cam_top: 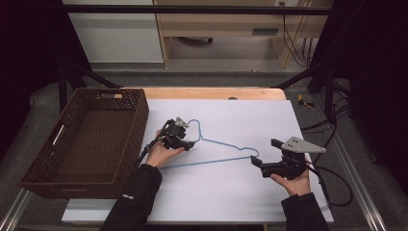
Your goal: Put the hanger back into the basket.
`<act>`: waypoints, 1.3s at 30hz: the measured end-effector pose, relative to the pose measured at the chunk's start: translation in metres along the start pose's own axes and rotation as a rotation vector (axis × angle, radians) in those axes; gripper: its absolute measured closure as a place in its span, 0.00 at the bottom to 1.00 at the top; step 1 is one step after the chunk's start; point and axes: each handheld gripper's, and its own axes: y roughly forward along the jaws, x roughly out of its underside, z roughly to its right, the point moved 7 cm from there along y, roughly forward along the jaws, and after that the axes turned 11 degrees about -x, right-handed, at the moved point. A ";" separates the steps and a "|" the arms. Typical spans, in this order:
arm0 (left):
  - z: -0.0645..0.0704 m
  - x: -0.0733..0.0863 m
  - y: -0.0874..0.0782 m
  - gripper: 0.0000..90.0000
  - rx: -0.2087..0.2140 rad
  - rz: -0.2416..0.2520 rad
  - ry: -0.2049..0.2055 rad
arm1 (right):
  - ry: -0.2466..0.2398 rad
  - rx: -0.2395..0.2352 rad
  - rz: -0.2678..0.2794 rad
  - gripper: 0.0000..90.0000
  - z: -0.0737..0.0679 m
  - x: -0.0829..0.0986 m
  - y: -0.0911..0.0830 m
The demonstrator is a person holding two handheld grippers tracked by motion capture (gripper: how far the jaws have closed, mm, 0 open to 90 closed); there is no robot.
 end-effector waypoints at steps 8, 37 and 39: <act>0.001 0.007 0.005 0.65 0.008 -0.038 0.028 | -0.004 -0.001 -0.004 0.03 0.000 0.000 0.000; 0.009 0.011 -0.001 0.97 -0.016 -0.071 0.130 | -0.001 -0.008 -0.024 0.03 0.000 0.003 0.006; 0.010 0.012 -0.002 0.97 -0.012 -0.074 0.134 | 0.005 -0.008 -0.028 0.03 -0.001 0.003 0.007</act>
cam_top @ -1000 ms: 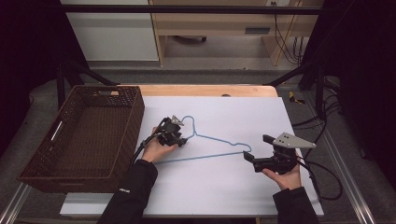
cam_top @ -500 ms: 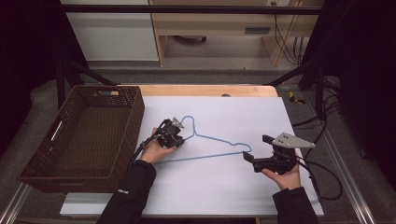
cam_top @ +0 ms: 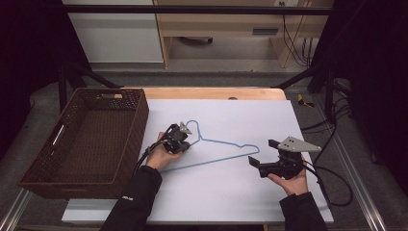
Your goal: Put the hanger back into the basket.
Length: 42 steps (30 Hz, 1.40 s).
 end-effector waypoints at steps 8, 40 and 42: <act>0.005 0.000 -0.007 0.97 -0.034 0.004 0.034 | -0.013 -0.009 -0.013 0.04 0.000 0.000 0.005; 0.017 -0.013 -0.054 0.97 -0.142 0.087 0.073 | -0.040 -0.061 -0.096 0.10 -0.003 -0.016 0.085; 0.018 -0.013 -0.056 0.97 -0.148 0.090 0.080 | -0.035 -0.066 -0.093 0.11 -0.004 -0.018 0.092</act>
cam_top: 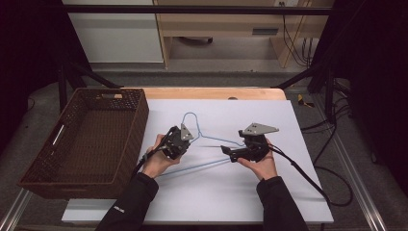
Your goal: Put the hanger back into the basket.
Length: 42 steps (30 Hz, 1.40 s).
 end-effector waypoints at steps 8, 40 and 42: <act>0.003 -0.002 -0.006 0.97 -0.014 0.013 0.003 | 0.042 0.000 0.014 0.15 0.001 -0.012 0.023; 0.020 0.003 -0.012 0.97 -0.027 0.010 0.001 | 0.142 -0.013 -0.025 0.42 0.001 -0.029 0.092; 0.021 0.003 -0.012 0.97 -0.027 0.008 0.003 | 0.153 -0.016 -0.025 0.46 0.000 -0.029 0.098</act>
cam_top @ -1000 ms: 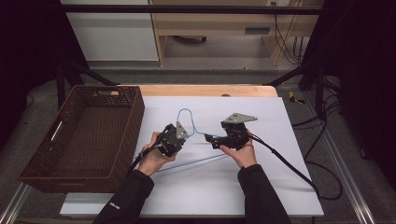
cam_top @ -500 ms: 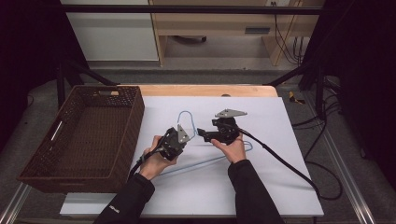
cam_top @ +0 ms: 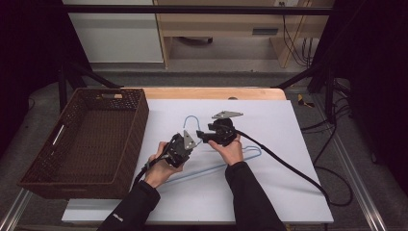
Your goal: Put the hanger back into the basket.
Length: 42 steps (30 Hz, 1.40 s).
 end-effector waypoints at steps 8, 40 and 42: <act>0.003 0.002 0.002 0.97 0.002 -0.004 0.008 | 0.023 0.024 -0.034 0.60 0.001 0.005 0.018; 0.006 0.002 0.006 0.82 0.050 0.008 -0.054 | 0.143 0.011 -0.024 0.95 -0.003 0.006 0.018; 0.005 0.002 0.006 0.77 0.076 0.008 -0.082 | 0.142 0.011 -0.024 0.95 -0.004 0.006 0.018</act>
